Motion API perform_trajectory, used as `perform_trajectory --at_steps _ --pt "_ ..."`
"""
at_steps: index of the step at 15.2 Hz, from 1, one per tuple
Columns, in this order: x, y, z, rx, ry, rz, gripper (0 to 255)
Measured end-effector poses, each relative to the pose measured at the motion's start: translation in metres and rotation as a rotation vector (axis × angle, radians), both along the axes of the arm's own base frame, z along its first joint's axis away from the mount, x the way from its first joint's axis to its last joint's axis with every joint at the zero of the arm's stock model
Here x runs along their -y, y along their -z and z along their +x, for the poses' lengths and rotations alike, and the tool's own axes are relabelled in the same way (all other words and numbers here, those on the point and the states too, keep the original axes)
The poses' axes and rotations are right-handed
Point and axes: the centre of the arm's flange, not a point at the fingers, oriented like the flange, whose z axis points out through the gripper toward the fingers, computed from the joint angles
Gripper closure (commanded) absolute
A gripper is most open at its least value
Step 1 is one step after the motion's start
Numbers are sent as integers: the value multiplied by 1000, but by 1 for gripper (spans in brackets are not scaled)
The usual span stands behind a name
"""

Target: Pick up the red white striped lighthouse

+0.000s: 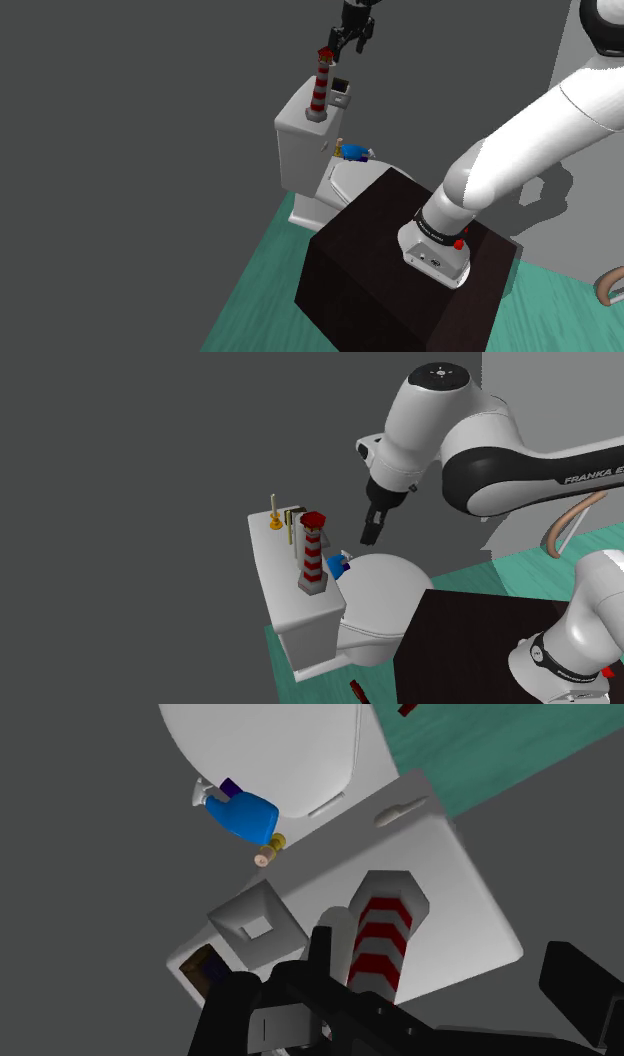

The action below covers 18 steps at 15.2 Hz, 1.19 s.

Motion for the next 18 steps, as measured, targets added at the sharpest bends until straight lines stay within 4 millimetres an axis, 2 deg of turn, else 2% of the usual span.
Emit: perform_trajectory --at_steps 6,8,11,18 --pt "22 16 62 36 19 -70 0" --pt "33 17 90 47 26 -94 0" --pt "43 25 115 63 34 -125 0" --pt "48 60 122 67 36 -133 0"
